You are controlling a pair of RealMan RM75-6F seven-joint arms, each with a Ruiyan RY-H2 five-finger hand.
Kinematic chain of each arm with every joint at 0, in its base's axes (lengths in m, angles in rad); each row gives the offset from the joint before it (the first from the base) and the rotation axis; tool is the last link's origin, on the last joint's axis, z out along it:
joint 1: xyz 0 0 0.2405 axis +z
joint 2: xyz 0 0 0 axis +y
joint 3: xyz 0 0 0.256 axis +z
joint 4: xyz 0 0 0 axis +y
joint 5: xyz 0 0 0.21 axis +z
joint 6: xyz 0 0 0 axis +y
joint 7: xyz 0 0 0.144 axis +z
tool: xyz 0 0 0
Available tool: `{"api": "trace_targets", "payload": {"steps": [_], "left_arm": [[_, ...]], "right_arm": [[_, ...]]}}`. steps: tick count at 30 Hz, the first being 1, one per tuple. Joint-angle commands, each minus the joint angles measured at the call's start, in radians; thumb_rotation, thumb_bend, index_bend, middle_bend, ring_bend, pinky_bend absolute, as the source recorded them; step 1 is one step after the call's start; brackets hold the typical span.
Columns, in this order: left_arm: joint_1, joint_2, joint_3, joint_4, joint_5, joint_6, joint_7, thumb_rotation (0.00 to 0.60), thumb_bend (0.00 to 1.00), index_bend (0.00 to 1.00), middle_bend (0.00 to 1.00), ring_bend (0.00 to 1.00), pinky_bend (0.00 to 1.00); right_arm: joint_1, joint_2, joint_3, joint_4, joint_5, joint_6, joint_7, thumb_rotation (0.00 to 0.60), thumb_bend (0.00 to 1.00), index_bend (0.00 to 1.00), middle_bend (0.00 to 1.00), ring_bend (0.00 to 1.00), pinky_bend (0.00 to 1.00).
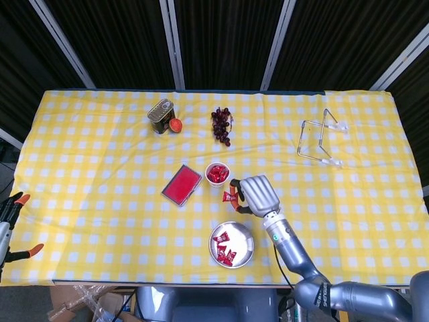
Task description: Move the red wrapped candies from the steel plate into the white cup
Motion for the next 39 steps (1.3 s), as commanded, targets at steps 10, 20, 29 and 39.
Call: {"api": "trace_targets", "payload": {"steps": [10, 20, 29, 39], "left_arm": [[-0.006, 0.007, -0.002, -0.006, -0.015, -0.018, -0.01, 0.6, 0.03, 0.0, 0.0, 0.0, 0.0], [-0.008, 0.014, -0.002, -0.009, -0.021, -0.029, -0.026, 0.6, 0.03, 0.0, 0.0, 0.0, 0.0], [-0.009, 0.019, 0.001, -0.014, -0.021, -0.035, -0.028, 0.6, 0.03, 0.0, 0.0, 0.0, 0.0], [-0.007, 0.017, 0.001, -0.014, -0.018, -0.028, -0.027, 0.6, 0.03, 0.0, 0.0, 0.0, 0.0]], "right_arm": [[0.123, -0.121, 0.056, 0.214, 0.079, -0.055, 0.011, 0.6, 0.42, 0.58, 0.69, 0.78, 0.91], [0.184, -0.186, 0.071, 0.365, 0.084, -0.072, 0.031, 0.6, 0.42, 0.56, 0.69, 0.78, 0.91], [0.194, -0.195, 0.061, 0.4, 0.079, -0.055, 0.029, 0.6, 0.42, 0.38, 0.69, 0.78, 0.91], [0.172, -0.159, 0.044, 0.323, 0.06, -0.003, 0.013, 0.6, 0.42, 0.3, 0.69, 0.78, 0.91]]}}
